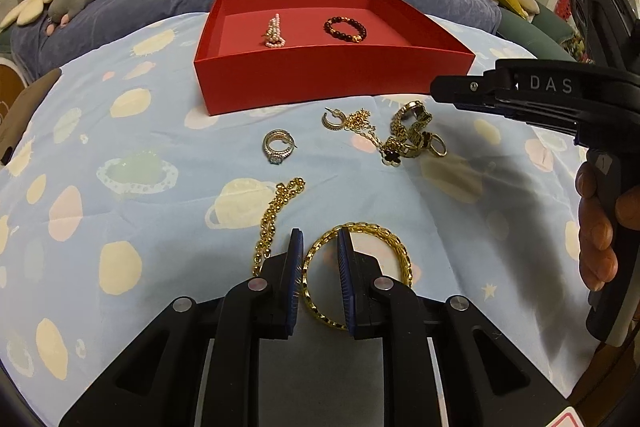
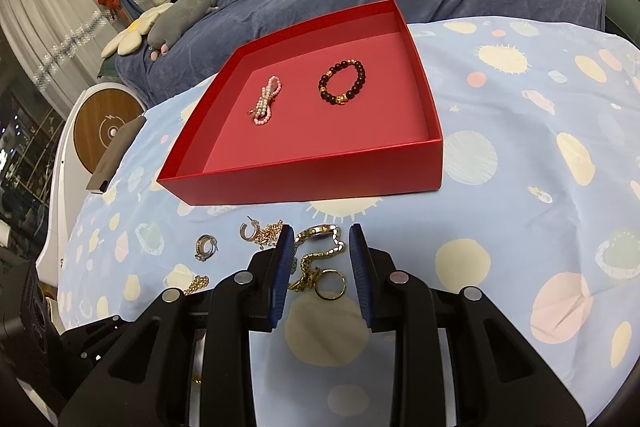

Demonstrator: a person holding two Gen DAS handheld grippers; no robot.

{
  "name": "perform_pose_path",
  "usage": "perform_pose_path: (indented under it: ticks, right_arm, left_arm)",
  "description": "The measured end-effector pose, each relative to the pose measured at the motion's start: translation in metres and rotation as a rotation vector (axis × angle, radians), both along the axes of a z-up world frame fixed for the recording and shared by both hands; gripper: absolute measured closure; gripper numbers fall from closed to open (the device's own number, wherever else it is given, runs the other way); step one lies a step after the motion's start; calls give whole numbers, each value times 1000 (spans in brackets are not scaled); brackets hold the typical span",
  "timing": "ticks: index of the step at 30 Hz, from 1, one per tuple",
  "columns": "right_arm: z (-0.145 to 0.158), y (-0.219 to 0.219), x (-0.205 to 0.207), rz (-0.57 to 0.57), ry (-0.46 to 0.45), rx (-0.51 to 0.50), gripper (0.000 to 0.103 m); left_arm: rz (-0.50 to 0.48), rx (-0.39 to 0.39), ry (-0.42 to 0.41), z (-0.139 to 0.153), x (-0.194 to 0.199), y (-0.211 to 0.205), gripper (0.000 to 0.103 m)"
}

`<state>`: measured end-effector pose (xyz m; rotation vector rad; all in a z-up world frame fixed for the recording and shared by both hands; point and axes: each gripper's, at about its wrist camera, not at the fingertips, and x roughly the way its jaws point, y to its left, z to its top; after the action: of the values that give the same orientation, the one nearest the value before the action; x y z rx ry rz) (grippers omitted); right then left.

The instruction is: Organize jewelry

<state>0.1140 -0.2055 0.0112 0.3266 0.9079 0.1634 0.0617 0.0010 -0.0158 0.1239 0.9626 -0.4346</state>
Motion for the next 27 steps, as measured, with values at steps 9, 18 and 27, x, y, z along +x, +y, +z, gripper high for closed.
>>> perform_pose_path:
  ticks: [9, 18, 27]
  right_arm:
    - [-2, 0, 0, 3, 7, -4, 75]
    - [-13, 5, 9, 13, 32, -32, 75]
    - [-22, 19, 16, 67, 15, -92, 75]
  left_arm:
    - [-23, 24, -16, 0, -5, -7, 102]
    - [-9, -102, 0, 25, -5, 6, 102]
    - [32, -149, -11, 42, -1, 20, 102]
